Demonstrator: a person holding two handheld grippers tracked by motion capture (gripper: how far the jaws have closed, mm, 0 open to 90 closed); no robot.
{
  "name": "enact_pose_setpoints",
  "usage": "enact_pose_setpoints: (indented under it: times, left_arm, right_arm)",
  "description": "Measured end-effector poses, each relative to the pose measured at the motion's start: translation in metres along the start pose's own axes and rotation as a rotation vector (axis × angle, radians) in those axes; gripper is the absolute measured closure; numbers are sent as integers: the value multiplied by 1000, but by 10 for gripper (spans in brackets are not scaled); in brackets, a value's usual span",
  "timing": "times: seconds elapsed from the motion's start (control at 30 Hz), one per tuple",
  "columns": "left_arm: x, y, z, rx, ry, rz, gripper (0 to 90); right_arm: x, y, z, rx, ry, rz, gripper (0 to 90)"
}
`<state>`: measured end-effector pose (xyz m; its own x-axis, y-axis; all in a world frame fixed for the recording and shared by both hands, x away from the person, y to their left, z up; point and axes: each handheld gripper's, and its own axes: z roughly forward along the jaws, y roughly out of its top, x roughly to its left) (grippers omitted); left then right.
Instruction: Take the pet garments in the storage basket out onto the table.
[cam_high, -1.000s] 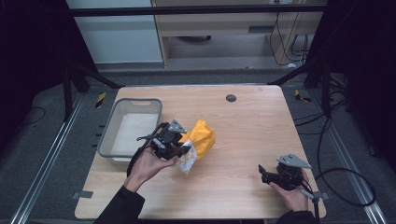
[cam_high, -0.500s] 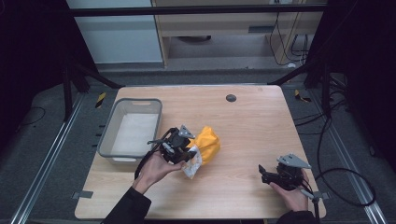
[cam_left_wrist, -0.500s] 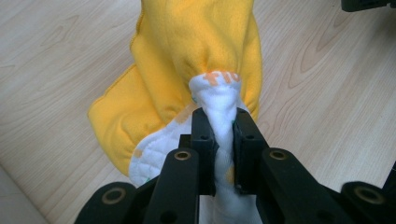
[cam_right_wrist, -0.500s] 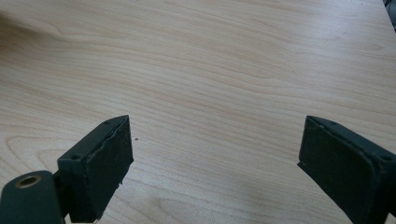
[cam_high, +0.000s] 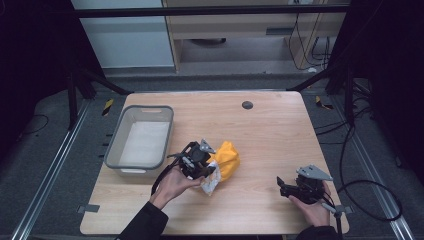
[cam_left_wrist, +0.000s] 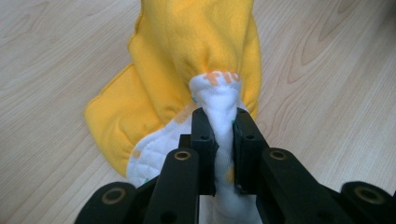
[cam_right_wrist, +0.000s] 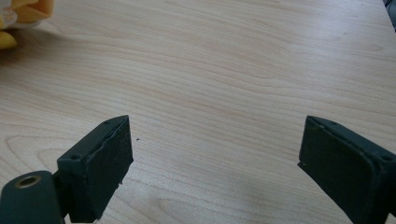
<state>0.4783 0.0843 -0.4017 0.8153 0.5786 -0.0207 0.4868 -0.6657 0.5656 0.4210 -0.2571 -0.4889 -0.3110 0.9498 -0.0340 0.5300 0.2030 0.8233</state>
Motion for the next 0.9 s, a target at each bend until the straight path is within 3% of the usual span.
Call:
enact_pose_setpoints:
  times: [0.57, 0.9]
  left_arm:
    - [-8, -6, 24, 26, -31, 15, 788]
    - [-9, -9, 29, 22, -56, 16, 703]
  right_arm:
    - [0, 0, 0, 1, -2, -2, 95]
    - [1, 0, 0, 3, -3, -3, 93]
